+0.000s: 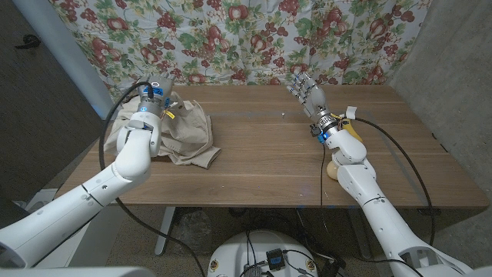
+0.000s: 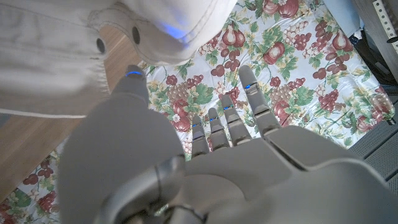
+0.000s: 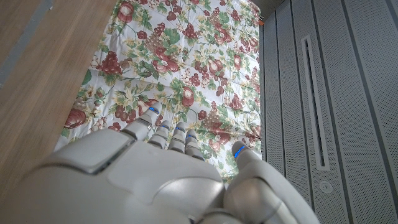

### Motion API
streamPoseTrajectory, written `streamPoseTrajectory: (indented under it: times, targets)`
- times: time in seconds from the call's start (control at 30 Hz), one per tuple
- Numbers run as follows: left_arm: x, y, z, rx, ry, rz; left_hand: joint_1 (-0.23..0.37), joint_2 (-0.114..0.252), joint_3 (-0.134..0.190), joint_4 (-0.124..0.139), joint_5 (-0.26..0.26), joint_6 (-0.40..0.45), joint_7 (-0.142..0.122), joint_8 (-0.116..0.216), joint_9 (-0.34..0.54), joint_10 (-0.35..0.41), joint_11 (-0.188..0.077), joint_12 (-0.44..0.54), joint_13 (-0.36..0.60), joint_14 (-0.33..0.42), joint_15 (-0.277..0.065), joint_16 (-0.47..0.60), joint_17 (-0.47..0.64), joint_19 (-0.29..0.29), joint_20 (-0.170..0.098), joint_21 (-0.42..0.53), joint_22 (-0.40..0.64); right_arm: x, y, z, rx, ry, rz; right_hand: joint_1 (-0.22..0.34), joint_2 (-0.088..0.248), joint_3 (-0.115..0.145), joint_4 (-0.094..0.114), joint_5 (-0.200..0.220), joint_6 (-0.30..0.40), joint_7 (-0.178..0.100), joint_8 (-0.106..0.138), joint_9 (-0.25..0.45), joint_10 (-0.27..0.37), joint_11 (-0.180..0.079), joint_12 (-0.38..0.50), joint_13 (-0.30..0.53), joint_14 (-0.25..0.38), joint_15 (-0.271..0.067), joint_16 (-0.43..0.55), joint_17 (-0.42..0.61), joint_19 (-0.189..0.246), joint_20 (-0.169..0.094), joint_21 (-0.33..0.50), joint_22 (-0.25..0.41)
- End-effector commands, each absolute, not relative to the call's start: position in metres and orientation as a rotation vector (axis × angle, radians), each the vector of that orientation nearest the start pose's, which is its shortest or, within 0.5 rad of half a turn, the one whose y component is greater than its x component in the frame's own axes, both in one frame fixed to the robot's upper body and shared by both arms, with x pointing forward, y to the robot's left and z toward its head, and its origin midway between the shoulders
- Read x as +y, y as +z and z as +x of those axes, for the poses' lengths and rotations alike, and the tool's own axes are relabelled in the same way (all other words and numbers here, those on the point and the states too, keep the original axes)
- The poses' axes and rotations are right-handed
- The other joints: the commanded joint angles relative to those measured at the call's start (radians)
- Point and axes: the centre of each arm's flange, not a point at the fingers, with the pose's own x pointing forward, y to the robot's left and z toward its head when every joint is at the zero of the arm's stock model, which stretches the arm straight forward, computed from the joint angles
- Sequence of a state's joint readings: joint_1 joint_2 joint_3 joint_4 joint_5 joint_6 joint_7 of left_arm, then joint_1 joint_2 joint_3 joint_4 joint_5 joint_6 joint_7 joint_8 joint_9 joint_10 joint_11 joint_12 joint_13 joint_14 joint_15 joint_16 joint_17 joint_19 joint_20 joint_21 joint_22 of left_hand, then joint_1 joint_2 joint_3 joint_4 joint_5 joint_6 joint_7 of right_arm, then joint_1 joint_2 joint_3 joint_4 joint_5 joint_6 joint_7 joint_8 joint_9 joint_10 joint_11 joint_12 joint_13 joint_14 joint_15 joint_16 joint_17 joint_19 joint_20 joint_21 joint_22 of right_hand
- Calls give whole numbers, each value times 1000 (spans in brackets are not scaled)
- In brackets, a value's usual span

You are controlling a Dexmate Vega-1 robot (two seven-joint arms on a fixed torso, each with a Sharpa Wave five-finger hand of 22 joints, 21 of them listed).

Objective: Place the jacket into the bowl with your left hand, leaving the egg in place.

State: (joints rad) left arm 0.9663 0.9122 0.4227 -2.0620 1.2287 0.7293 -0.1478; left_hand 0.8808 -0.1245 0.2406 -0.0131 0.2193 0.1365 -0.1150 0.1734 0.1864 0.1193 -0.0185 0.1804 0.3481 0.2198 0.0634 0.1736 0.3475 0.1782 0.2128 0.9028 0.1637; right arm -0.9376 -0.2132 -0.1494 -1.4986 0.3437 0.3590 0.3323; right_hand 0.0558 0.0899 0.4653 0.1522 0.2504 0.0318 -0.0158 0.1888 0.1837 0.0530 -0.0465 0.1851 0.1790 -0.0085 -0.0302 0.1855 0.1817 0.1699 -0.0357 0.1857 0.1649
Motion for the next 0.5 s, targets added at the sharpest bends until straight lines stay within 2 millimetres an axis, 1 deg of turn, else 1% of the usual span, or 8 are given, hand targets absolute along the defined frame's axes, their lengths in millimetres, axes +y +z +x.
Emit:
streamPoseTrajectory:
  times: [0.03, 0.07, 0.13, 0.23, 0.4, 0.47, 0.5]
  targets:
    - [295, 94, 506, -493, 759, 1774, -30, 7, -40, 9, 20, -73, -1, 2, -2, -86, 14, -1, -48, -87, 47, -1, -75, -48, 4, -78, 4, -206, 25, 597, -893, 450, -31, -11, 42, 1, -1, -4, 7, 1, 3, 2, 3, 4, 2, 2, 5, -25, 3, 0, 11, -73, 7, 4]
    - [296, 94, 506, -505, 757, 1762, -33, 8, -49, 10, 24, -97, 0, 0, -3, -104, 16, 1, -60, -108, 59, -2, -94, -59, 4, -98, 3, -206, 25, 597, -893, 450, -33, -11, 41, 1, -1, -4, 6, 1, 3, 2, 3, 4, 2, 2, 5, -25, 3, 0, 11, -73, 7, 4]
    - [294, 96, 506, -493, 759, 1780, -37, 8, -59, 11, 29, -117, 4, 0, -3, -120, 20, 1, -73, -129, 73, -2, -111, -70, 5, -117, 3, -206, 25, 598, -892, 448, -29, -11, 41, 1, -2, -4, 7, 2, 3, 2, 3, 4, 2, 2, 5, -24, 3, 0, 11, -72, 7, 4]
    - [294, 99, 505, -511, 771, 1764, -41, 10, -67, 12, 35, -135, 11, 0, -4, -137, 24, 2, -86, -139, 82, 1, -129, -78, 5, -135, 4, -207, 25, 600, -891, 448, -30, -11, 41, 1, -2, -4, 7, 2, 3, 2, 4, 3, 2, 2, 5, -24, 3, 0, 11, -72, 7, 4]
    - [294, 105, 500, -546, 777, 1709, -45, 9, -75, 13, 39, -146, 12, 2, -5, -145, 25, 4, -96, -153, 89, 0, -142, -86, 6, -151, 4, -207, 27, 602, -892, 447, -29, -11, 41, 1, -2, -4, 7, 1, 3, 2, 3, 2, 2, 2, 5, -23, 3, 0, 11, -72, 6, 4]
    - [293, 108, 499, -553, 786, 1722, -48, 8, -80, 14, 42, -155, 9, 1, -5, -146, 25, 6, -101, -164, 93, -1, -147, -90, 6, -159, 4, -207, 27, 603, -894, 449, -33, -11, 41, 1, -2, -4, 7, 1, 3, 2, 3, 2, 2, 2, 5, -23, 3, 0, 11, -72, 6, 4]
    - [293, 112, 496, -570, 780, 1689, -48, 7, -81, 14, 42, -155, 9, 1, -5, -146, 25, 6, -102, -166, 94, -2, -148, -90, 6, -160, 4, -207, 28, 604, -893, 447, -32, -11, 41, 1, -2, -4, 7, 1, 3, 2, 3, 2, 2, 2, 5, -24, 3, 0, 11, -72, 6, 4]
